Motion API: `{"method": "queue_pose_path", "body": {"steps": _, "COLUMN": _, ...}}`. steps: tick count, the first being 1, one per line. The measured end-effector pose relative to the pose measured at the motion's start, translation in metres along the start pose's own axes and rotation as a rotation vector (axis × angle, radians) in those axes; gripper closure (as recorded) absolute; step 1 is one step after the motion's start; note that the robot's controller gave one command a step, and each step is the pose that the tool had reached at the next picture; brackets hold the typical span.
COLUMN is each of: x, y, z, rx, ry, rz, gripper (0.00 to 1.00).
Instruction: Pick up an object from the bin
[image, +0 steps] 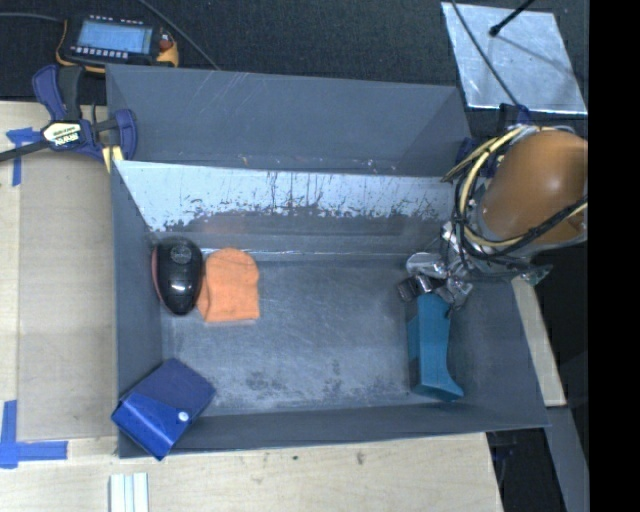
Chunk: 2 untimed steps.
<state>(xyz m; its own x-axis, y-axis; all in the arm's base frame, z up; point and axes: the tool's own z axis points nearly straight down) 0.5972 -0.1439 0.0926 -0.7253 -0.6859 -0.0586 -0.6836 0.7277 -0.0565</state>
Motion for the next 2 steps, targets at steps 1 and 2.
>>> {"method": "queue_pose_path", "body": {"steps": 1, "x": 0.001, "y": 0.0034, "z": -0.0007, "rx": 0.006, "ry": -0.009, "rz": -0.044, "gripper": 1.0}}
{"method": "queue_pose_path", "body": {"steps": 2, "x": 0.0, "y": 0.0055, "z": -0.0022, "rx": 0.005, "ry": -0.008, "rz": -0.046, "gripper": 1.0}}
